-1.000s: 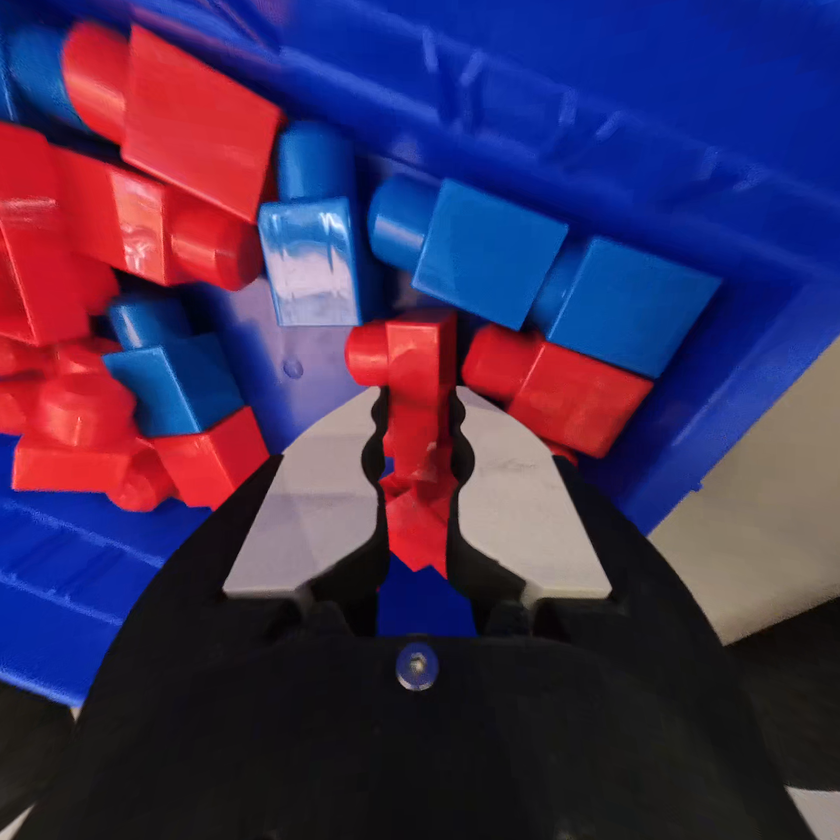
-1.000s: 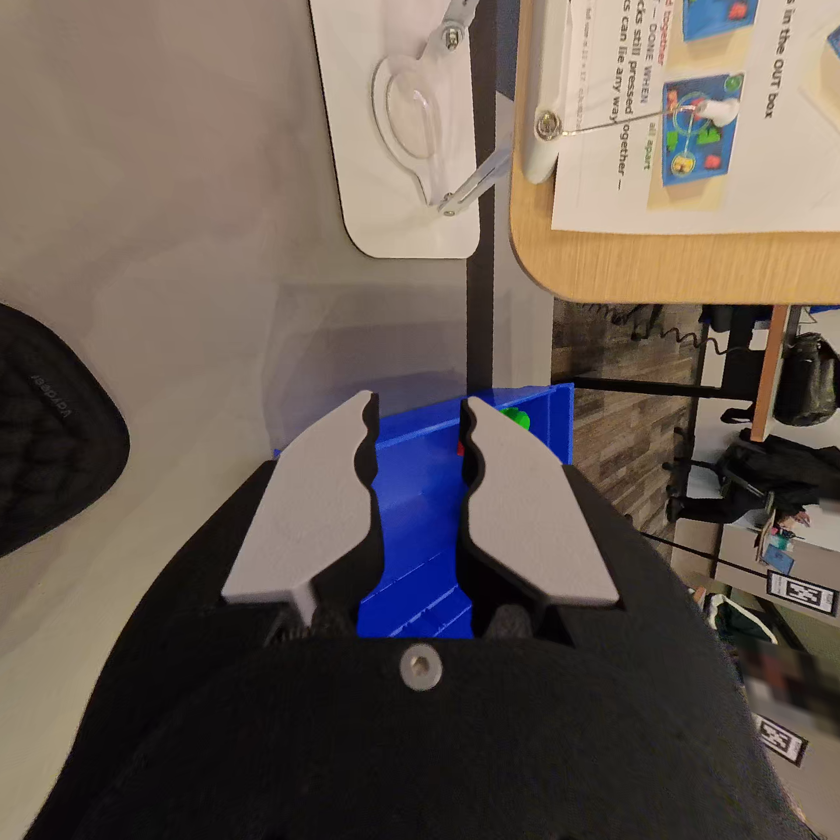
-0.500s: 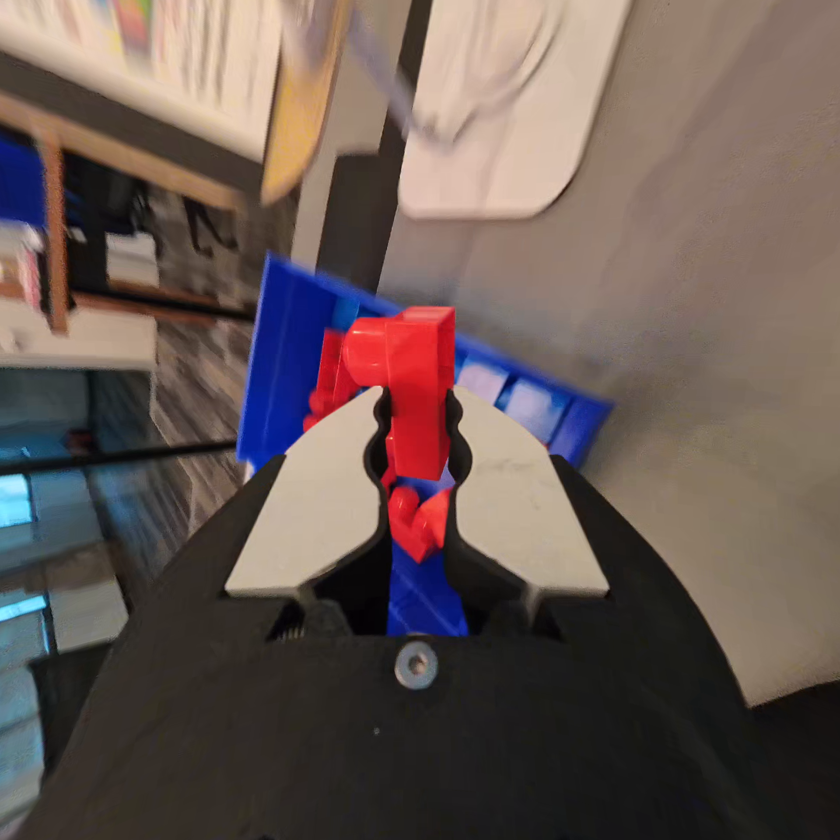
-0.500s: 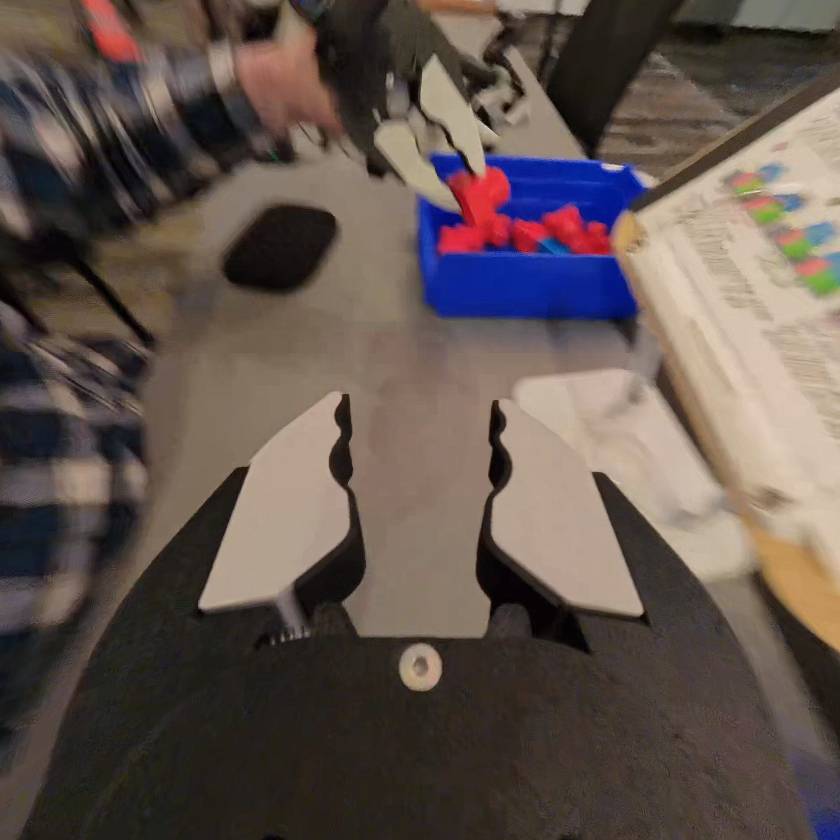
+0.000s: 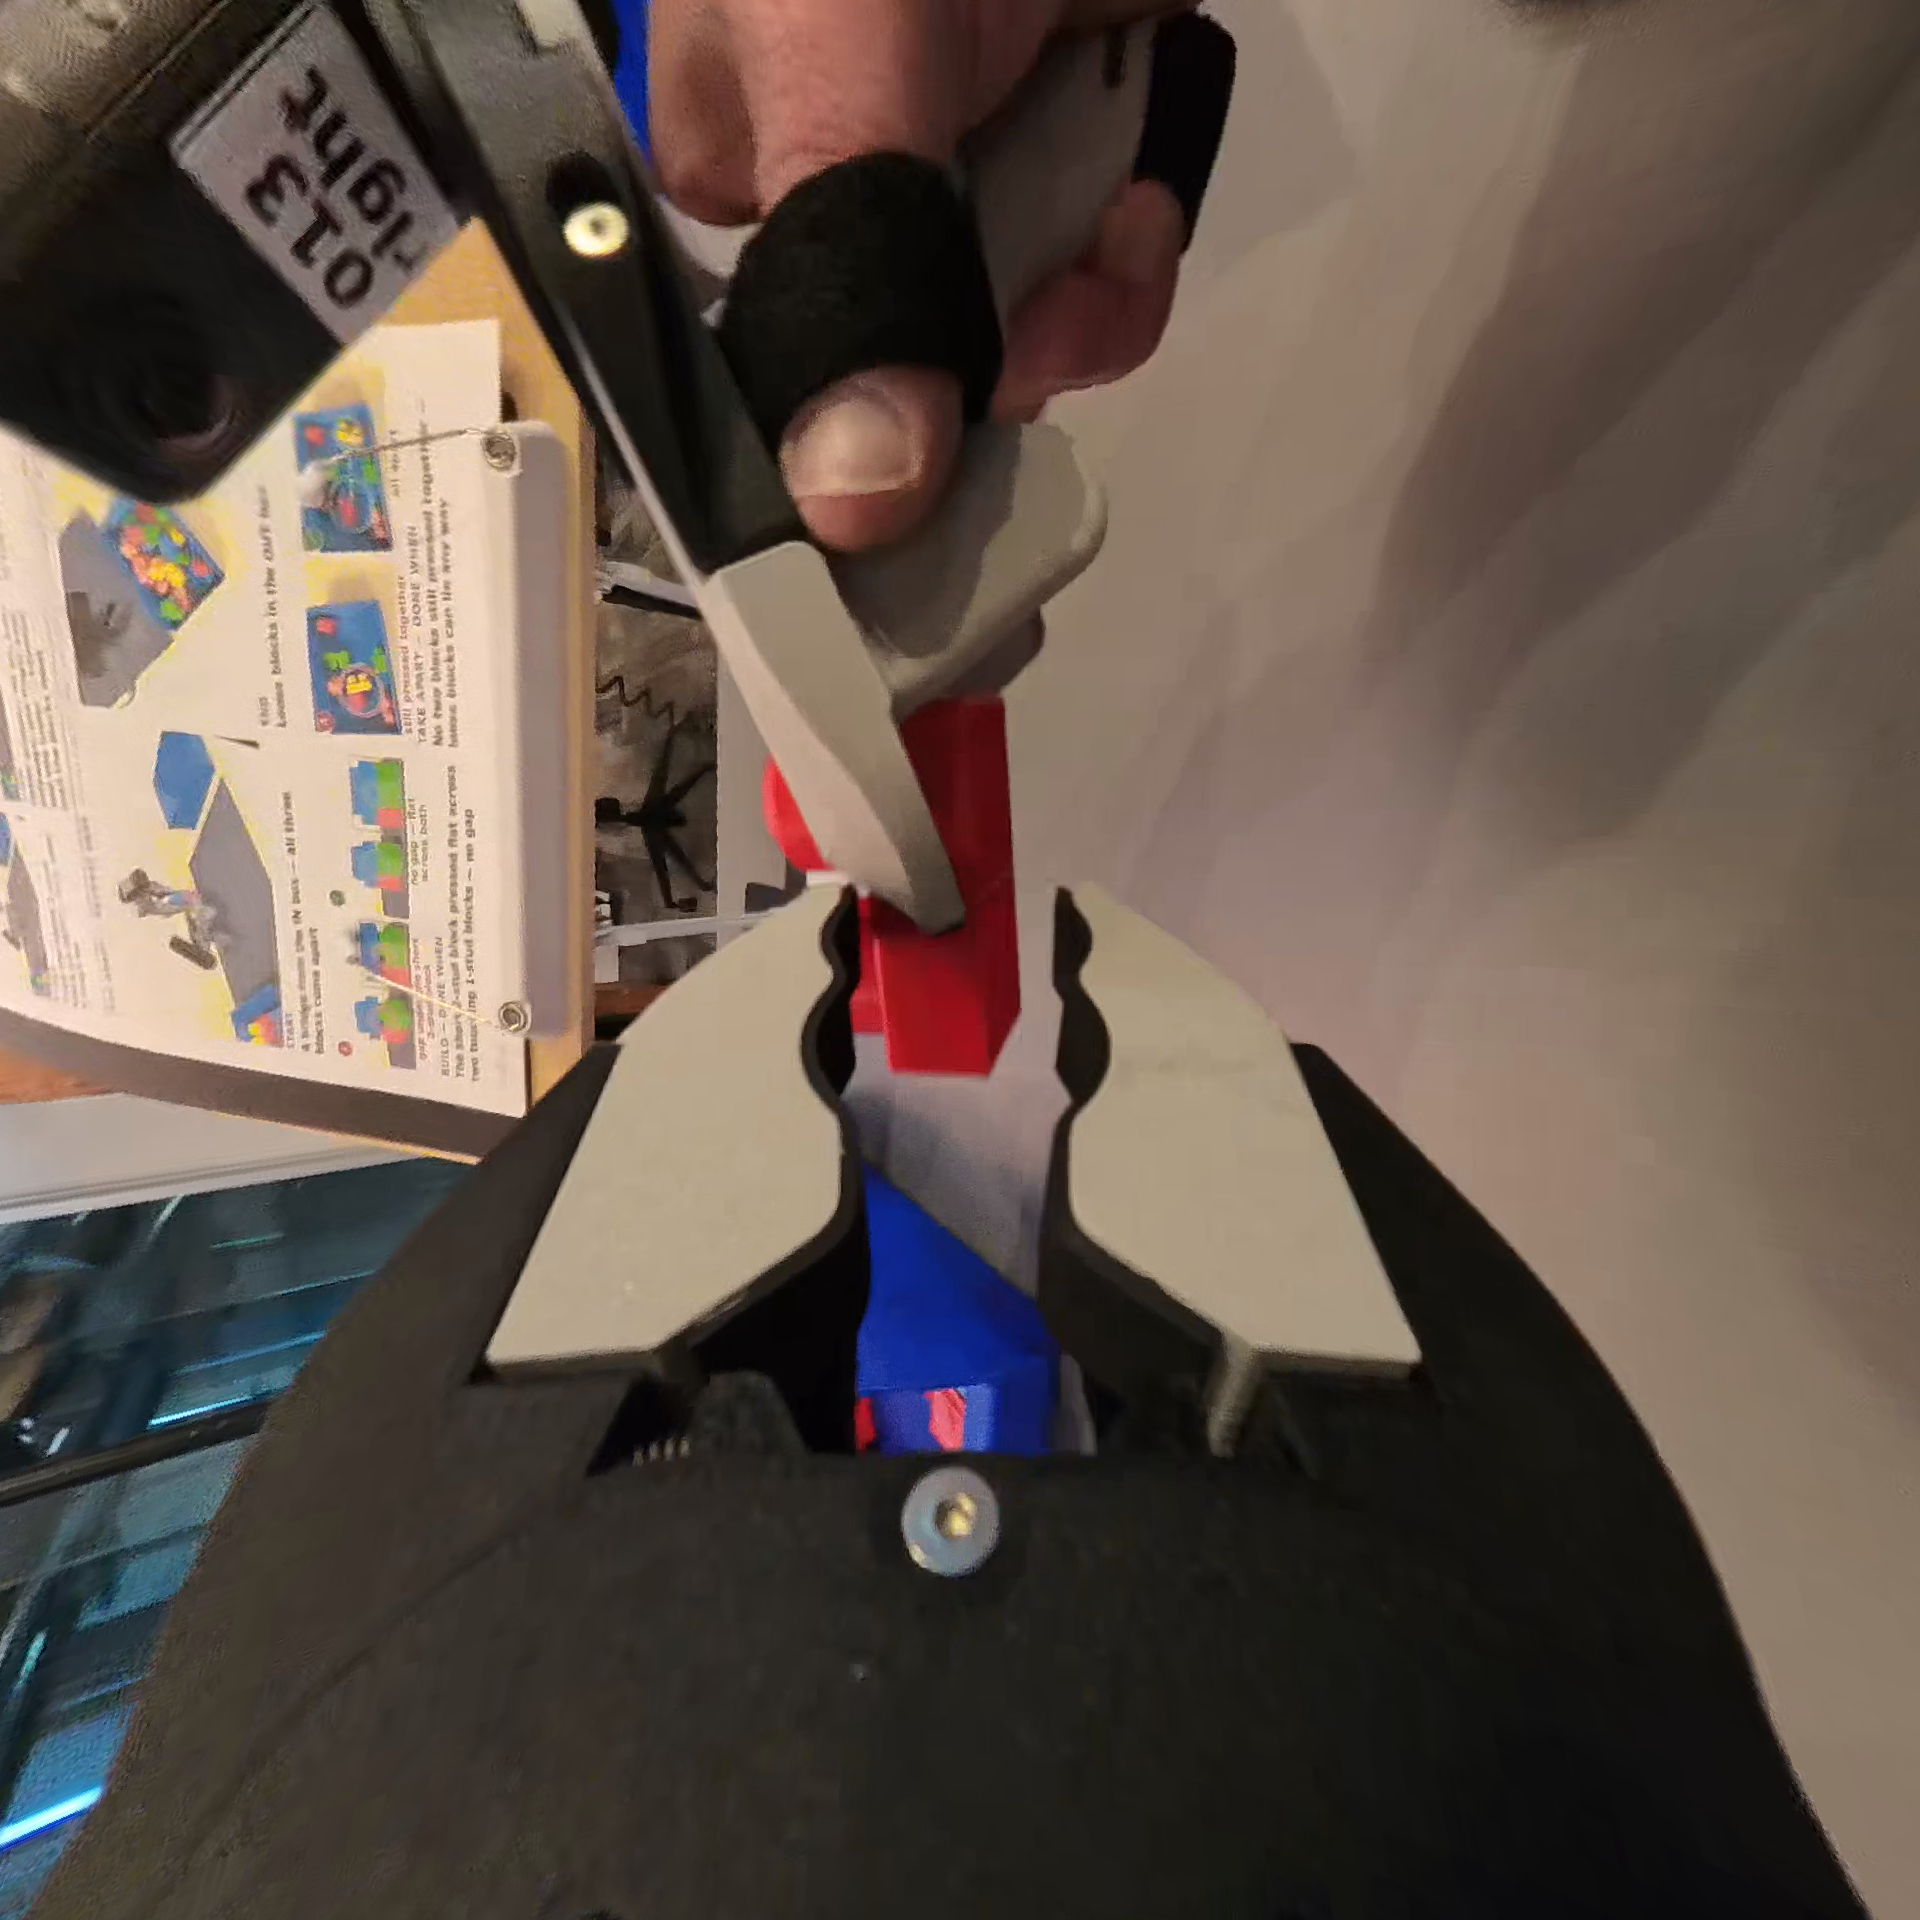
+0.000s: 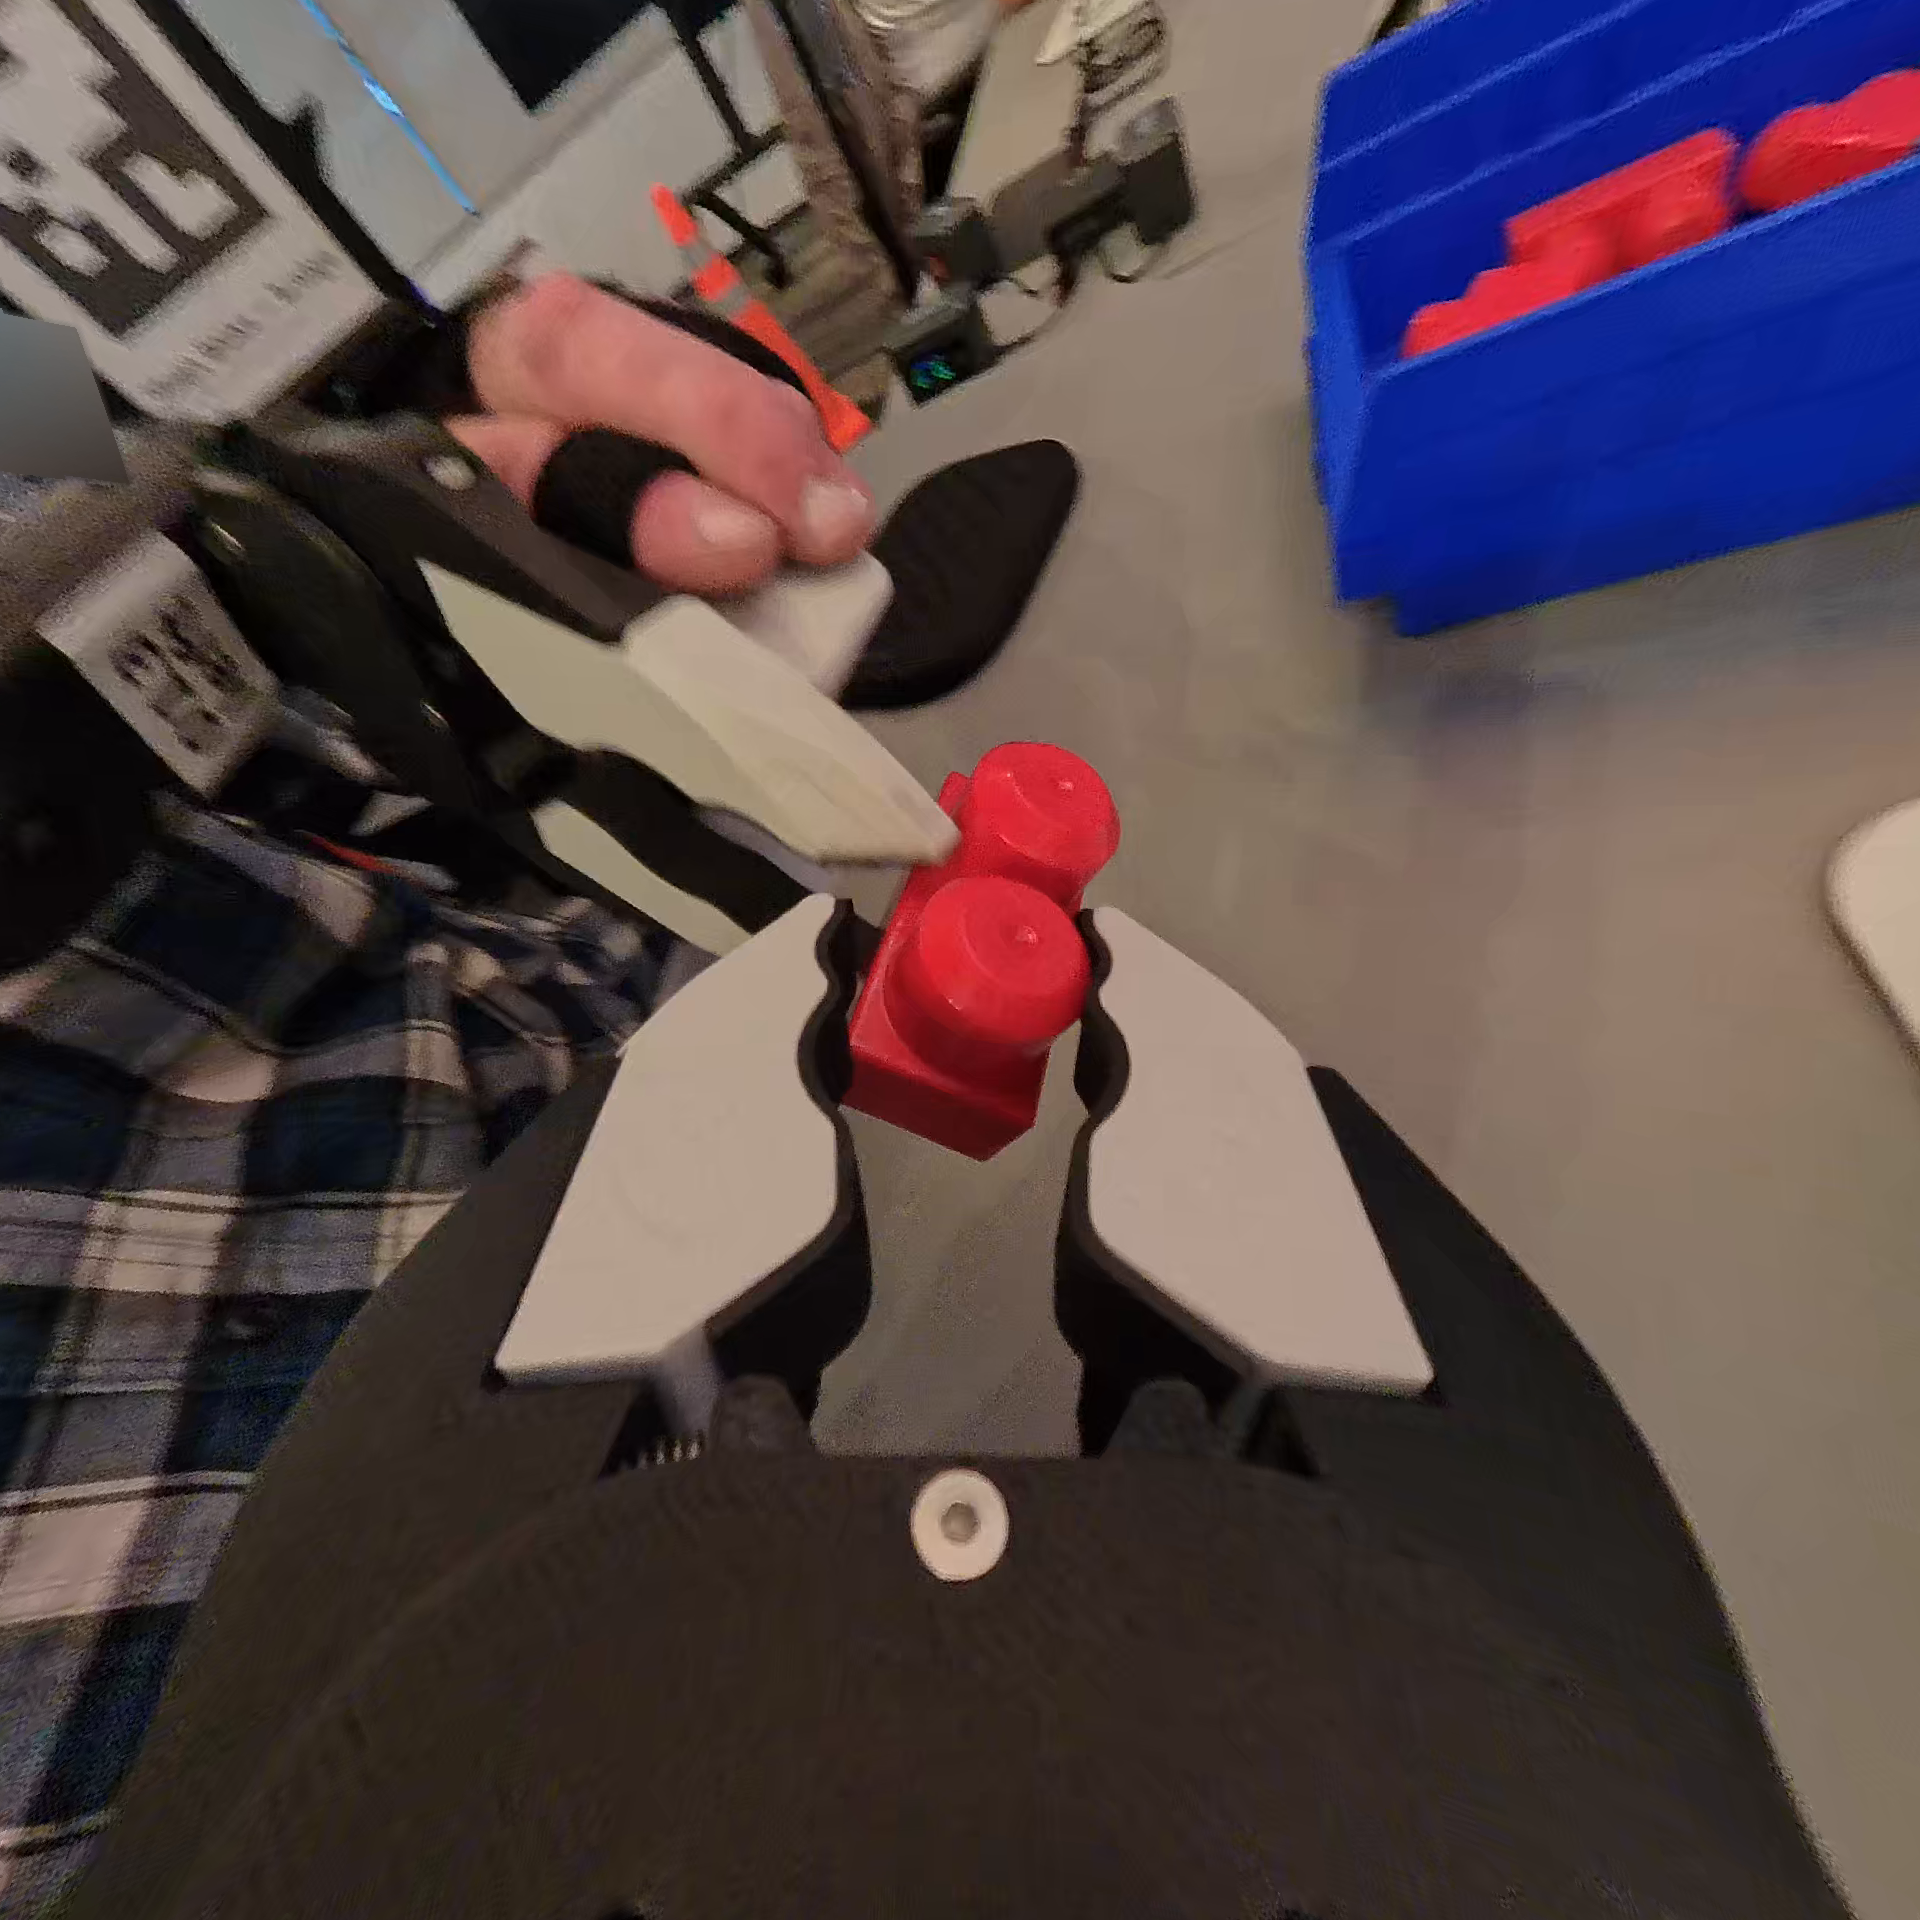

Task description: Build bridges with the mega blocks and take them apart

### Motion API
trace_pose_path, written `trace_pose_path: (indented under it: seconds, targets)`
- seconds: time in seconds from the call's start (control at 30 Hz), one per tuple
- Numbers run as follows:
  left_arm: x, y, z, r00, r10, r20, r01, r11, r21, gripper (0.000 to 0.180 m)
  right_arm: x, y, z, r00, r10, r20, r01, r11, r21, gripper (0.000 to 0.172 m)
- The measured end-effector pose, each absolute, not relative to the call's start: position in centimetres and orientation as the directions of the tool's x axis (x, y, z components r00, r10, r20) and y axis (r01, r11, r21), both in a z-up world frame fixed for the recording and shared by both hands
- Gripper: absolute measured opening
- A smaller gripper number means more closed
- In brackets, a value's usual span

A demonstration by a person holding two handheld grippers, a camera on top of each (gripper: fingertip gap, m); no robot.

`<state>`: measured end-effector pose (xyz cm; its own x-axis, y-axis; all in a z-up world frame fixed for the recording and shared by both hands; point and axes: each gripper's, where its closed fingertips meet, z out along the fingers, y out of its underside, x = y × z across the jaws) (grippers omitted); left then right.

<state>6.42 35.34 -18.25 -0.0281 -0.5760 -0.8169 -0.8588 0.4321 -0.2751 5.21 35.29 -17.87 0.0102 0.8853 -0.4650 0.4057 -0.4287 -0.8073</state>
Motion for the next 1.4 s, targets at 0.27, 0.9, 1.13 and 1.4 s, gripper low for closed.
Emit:
trace_pose_path:
  seconds: [0.27,0.9,1.13,1.4]
  targets:
    - [-4.1,44.2,-15.2,0.327,-0.703,-0.632,-0.821,0.119,-0.558,0.042,9.7,38.3,-26.0,0.169,0.978,-0.120,0.665,-0.203,-0.719,0.041]
    - [-11.4,59.6,-28.1,0.399,-0.914,-0.078,-0.808,-0.310,-0.502,0.029,11.8,38.3,-27.8,0.172,0.978,0.119,0.797,-0.067,-0.601,0.047]
    - [-13.5,59.5,-29.0,0.333,-0.933,-0.135,-0.909,-0.279,-0.309,0.056,10.8,38.3,-25.8,0.174,0.974,0.144,0.785,-0.049,-0.617,0.046]
    - [-14.1,59.1,-30.7,0.300,-0.951,-0.081,-0.919,-0.265,-0.291,0.036,10.0,38.0,-25.1,0.181,0.970,0.160,0.789,-0.046,-0.613,0.045]
